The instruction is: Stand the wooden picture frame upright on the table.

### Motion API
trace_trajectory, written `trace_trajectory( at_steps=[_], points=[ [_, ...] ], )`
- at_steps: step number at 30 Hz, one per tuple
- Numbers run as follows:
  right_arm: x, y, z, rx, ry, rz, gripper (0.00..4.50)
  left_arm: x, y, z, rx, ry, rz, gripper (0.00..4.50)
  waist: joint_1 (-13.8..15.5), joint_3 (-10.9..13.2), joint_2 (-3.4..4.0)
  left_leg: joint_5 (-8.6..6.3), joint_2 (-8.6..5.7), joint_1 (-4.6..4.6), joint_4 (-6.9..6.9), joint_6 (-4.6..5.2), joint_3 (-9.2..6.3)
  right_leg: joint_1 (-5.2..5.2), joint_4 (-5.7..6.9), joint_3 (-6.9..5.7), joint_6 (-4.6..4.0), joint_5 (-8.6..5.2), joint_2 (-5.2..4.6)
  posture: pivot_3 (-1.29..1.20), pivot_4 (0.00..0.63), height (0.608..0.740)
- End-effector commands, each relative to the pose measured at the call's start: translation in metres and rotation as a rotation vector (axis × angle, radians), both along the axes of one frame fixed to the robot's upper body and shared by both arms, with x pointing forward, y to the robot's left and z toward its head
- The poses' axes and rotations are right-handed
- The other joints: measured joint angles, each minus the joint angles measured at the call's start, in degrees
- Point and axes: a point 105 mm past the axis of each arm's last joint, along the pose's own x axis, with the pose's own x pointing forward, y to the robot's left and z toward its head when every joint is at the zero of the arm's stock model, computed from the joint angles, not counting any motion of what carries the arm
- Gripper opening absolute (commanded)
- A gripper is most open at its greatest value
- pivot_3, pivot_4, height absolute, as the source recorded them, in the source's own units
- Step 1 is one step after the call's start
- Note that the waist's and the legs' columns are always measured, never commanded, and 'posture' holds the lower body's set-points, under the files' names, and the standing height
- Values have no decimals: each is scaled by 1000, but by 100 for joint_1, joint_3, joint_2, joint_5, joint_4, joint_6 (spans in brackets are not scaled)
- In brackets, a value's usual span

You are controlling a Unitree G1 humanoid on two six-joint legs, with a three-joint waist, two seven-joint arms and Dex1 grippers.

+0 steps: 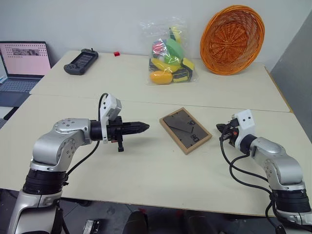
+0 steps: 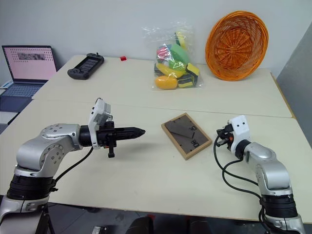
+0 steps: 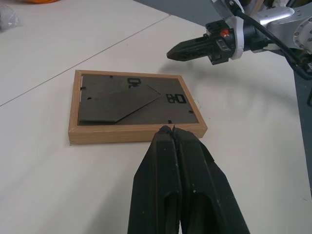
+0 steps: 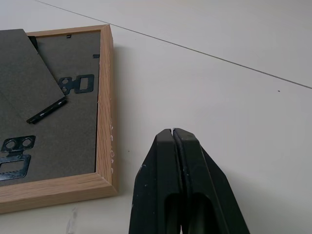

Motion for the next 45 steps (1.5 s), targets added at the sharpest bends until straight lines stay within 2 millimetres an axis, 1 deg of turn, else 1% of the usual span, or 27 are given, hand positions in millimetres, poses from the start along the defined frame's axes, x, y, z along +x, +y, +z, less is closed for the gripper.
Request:
trace_trajectory(
  at_steps=[1, 3, 6, 9, 15, 21, 32, 35, 39, 42, 45],
  points=[
    [-2, -1, 16, 21, -56, -1, 27, 3, 1, 15, -18, -65, 25, 0, 0, 0, 0, 0, 0, 1, 0, 0, 0, 0, 1, 0, 0, 0, 0, 0, 150, 740],
    [-1, 0, 16, 23, -56, 0, 27, 8, 2, 16, -30, -55, 55, 0, 1, 0, 0, 0, 0, 2, 0, 0, 0, 0, 3, 0, 0, 0, 0, 0, 150, 740],
    [-1, -1, 17, 17, -58, 1, 27, 8, 1, 16, -22, -65, 52, 0, 0, 0, 0, 1, 0, 2, 1, 1, 0, 0, 5, 0, 0, 0, 0, 0, 150, 740],
    [0, -3, 18, 3, -66, -3, 27, 6, 1, 6, 66, -61, 50, 0, -3, 0, 0, 1, 0, 3, 1, 1, 1, 0, 6, 0, 0, 0, 0, 0, 150, 740],
    [-1, -2, 17, -6, -66, 2, 27, 4, 0, 2, 69, -51, 43, 0, -3, 0, 0, 1, -1, 4, 1, 1, 1, 0, 10, 2, 0, 0, 1, 0, 150, 740],
    [-1, -2, 16, -8, -62, 3, 27, 5, 1, 5, 66, -59, 44, 0, -2, 0, 0, 1, -1, 5, 1, 2, 1, 0, 12, 2, 0, 0, 1, 0, 150, 740],
    [-3, 0, 21, -38, -73, 34, 27, 5, 2, 1, 80, -58, 40, 0, -3, 0, 0, 1, 0, 5, 1, 2, 1, -1, 14, 2, 0, 0, 1, 0, 150, 740],
    [-3, -2, 17, -65, -63, 35, 27, 3, 3, -7, 100, -39, 27, 0, -2, 0, 0, 1, -1, 5, 1, 2, 1, -1, 13, 2, 0, 0, 1, 0, 150, 740],
    [-1, -1, 12, -75, -53, 38, 27, 8, 3, -26, 139, -6, 38, 0, -3, 0, 0, 2, -1, 6, 1, 2, 1, -1, 14, 1, 0, 0, 1, 0, 150, 740],
    [3, 4, 8, -63, -51, 41, 27, 17, 1, -41, 152, 6, 54, 0, -3, 0, 0, 2, -1, 7, 1, 3, 2, -1, 15, 2, 0, 0, 1, 0, 150, 740],
    [7, 12, 6, -58, -60, 48, 27, 28, -8, -52, 144, 12, 71, 0, 4, -1, 1, 2, -2, 8, 3, 3, 3, 0, 17, 2, 0, 0, 1, 0, 150, 740]
  ],
)
